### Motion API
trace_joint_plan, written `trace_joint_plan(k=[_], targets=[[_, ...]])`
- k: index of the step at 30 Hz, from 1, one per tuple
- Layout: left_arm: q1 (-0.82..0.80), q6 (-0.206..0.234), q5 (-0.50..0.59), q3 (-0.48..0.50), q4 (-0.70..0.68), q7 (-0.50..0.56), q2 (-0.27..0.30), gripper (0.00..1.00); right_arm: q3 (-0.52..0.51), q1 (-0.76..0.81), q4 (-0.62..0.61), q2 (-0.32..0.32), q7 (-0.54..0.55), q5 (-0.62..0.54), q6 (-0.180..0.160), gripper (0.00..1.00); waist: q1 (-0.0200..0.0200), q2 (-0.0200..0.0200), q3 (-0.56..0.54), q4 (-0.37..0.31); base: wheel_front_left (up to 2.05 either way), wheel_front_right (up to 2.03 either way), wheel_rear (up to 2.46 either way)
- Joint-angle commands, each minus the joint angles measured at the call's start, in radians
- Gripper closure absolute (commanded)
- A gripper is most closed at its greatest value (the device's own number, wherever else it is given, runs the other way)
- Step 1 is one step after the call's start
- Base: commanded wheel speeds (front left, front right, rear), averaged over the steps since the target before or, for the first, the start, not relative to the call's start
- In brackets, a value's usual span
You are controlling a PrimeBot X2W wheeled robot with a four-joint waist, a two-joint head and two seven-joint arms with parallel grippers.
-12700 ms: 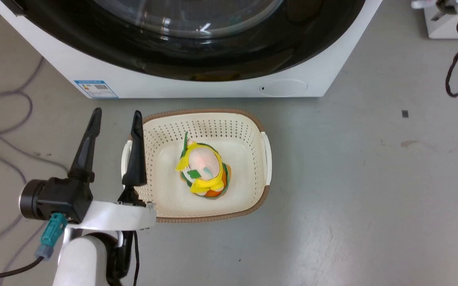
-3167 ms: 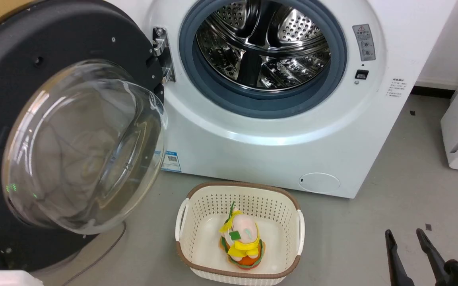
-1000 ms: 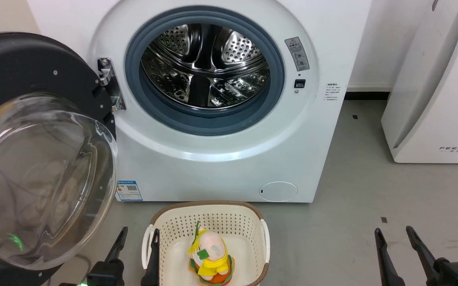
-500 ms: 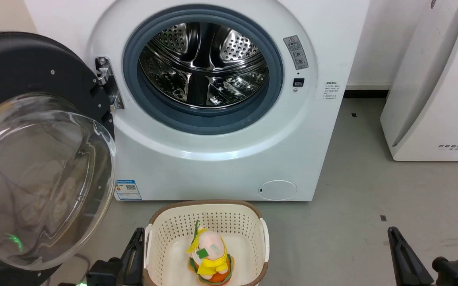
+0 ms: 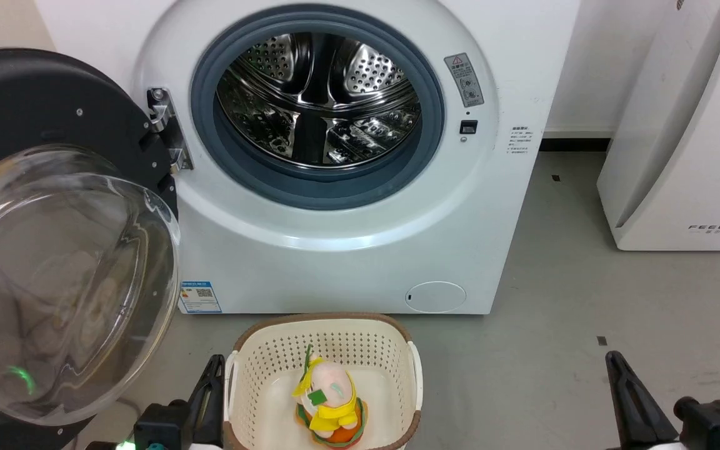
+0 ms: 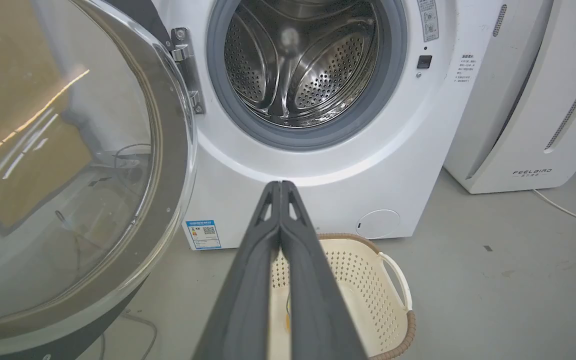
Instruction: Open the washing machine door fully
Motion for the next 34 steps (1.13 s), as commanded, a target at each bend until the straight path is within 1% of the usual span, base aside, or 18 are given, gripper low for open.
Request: trace_joint_plan(k=[1, 34], targets=[[-0.017, -0.001, 0.010, 0.004, -0.006, 0.004, -0.005, 1.00, 0.003, -0.021, 0.003, 0.000, 0.007, -0.005, 0.000, 1.00, 0.0000, 0.0000, 0.000, 0.000, 0.00, 0.00, 0.00], [-0.045, -0.018, 0.044, 0.044, -0.028, 0.057, -0.028, 1.00, 0.017, -0.069, 0.015, 0.001, 0.037, -0.036, 0.000, 1.00, 0.0000, 0.0000, 0.013, -0.006, 0.00, 0.00, 0.00]])
